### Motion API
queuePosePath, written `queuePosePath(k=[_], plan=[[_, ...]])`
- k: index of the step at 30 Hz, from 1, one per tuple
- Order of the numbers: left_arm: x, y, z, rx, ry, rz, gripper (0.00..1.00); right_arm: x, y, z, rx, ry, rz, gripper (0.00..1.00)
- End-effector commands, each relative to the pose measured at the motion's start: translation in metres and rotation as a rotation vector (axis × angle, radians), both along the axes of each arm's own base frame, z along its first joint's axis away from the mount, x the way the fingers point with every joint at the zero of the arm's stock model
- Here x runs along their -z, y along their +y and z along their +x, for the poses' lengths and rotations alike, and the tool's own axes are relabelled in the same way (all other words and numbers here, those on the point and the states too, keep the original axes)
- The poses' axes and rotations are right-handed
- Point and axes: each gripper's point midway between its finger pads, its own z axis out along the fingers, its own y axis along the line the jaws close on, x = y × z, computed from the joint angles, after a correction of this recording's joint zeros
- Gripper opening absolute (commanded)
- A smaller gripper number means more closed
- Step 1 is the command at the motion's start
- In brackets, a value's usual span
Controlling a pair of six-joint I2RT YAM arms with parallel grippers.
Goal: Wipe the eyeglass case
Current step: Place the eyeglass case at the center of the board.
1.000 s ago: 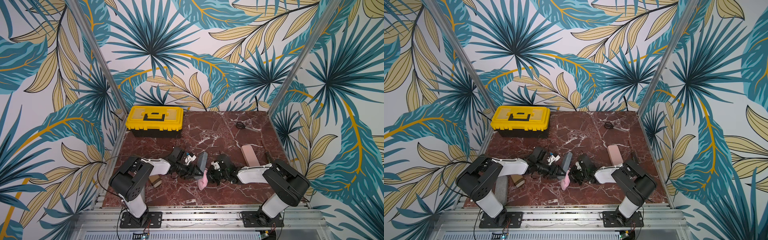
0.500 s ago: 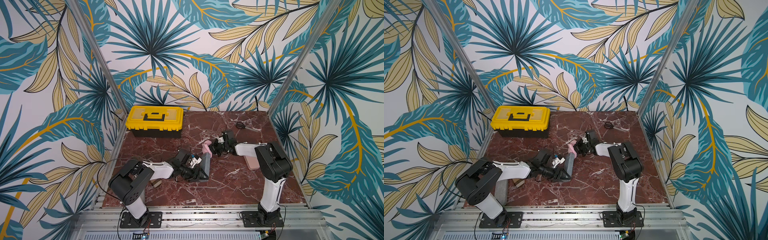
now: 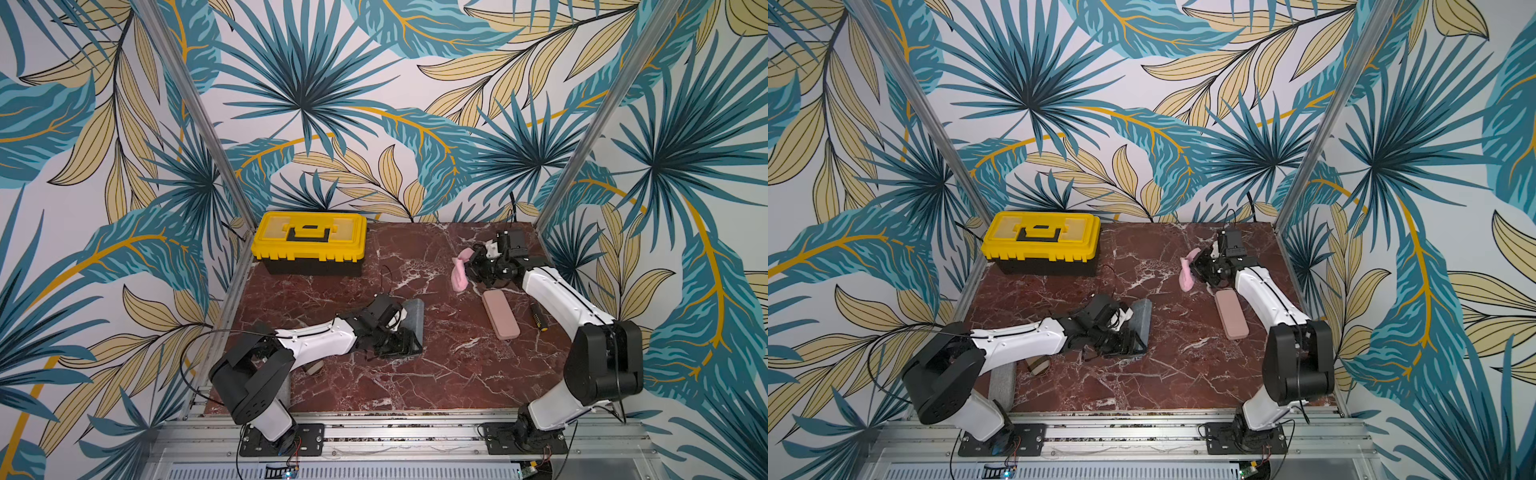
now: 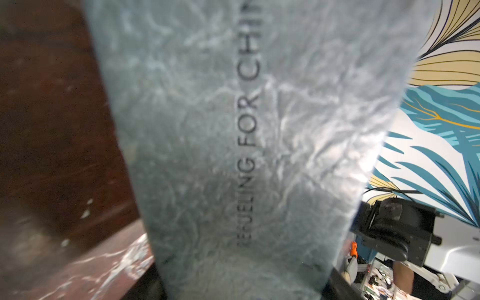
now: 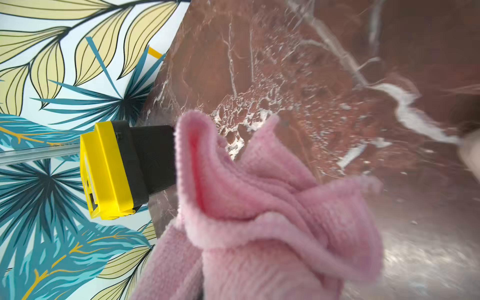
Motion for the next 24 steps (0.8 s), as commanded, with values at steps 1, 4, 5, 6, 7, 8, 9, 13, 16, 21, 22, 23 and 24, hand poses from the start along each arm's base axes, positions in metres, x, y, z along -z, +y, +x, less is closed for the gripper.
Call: queuePosePath(k=[1,4,5,6,7,8,9,13,16,21,22,23,24], plan=[[-0.016,-0.039,0.023,-0.033,-0.085,0.024,0.0,0.026,-0.035,-0.045,0.016,0.131,-0.123,0.0],[-0.013,-0.065,0.028,-0.006,-0.151,0.116,0.0,0.013,-0.06,-0.061,0.073,0.105,-0.153,0.0],[-0.01,-0.067,0.033,-0.029,-0.16,0.169,0.0,0.01,-0.066,-0.066,0.088,0.104,-0.163,0.0],[-0.002,-0.068,0.038,-0.063,-0.152,0.226,0.0,0.006,-0.071,-0.069,0.101,0.098,-0.17,0.0],[0.002,-0.072,0.042,-0.093,-0.138,0.253,0.0,0.002,-0.076,-0.072,0.117,0.087,-0.181,0.0],[0.006,-0.076,0.044,-0.109,-0.123,0.264,0.0,-0.001,-0.079,-0.074,0.128,0.077,-0.193,0.0],[0.006,-0.086,0.045,-0.113,-0.123,0.261,0.0,-0.004,-0.084,-0.076,0.145,0.071,-0.205,0.0],[0.005,-0.115,0.051,-0.102,-0.134,0.293,0.1,-0.015,-0.099,-0.079,0.195,0.041,-0.239,0.0],[0.009,-0.129,0.053,-0.107,-0.113,0.289,0.14,-0.016,-0.099,-0.077,0.199,0.034,-0.221,0.0],[0.023,-0.143,0.043,-0.105,-0.058,0.301,0.24,-0.015,-0.099,-0.075,0.199,0.037,-0.213,0.0],[0.026,-0.145,0.042,-0.103,-0.046,0.303,0.25,-0.016,-0.099,-0.074,0.199,0.032,-0.211,0.0],[0.029,-0.147,0.041,-0.103,-0.037,0.307,0.27,-0.016,-0.099,-0.073,0.2,0.03,-0.206,0.0],[0.031,-0.149,0.04,-0.102,-0.028,0.307,0.29,-0.016,-0.098,-0.072,0.198,0.03,-0.204,0.0]])
